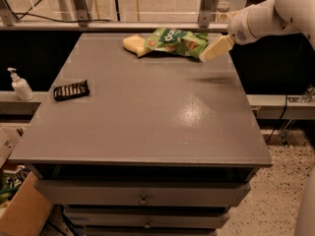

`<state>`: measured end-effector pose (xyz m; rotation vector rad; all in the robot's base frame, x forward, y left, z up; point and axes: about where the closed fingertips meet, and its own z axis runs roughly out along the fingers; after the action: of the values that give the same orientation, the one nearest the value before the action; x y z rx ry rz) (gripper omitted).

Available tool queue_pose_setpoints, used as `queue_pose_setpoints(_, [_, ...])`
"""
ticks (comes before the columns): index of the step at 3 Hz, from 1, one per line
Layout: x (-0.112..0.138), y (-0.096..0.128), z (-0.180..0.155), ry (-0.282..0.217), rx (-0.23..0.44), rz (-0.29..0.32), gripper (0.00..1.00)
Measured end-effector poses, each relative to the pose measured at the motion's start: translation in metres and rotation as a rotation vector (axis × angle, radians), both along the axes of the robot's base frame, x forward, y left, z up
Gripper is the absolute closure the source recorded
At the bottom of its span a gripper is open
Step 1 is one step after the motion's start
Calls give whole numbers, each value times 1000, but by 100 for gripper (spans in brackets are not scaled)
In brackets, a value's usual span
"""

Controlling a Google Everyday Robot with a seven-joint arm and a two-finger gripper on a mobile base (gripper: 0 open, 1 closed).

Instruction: Move green rice chip bag near sponge

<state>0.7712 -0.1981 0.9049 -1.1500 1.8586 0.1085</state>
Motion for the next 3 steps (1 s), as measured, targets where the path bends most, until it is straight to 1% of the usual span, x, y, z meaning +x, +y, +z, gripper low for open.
queue_pose_setpoints(1, [2,-5,1,-31,8,-36,0])
queue_pose_setpoints(2, [6,-26,3,-103,23,-125,0])
queue_pose_setpoints(3, [11,-44,5,-145,38,-227,0])
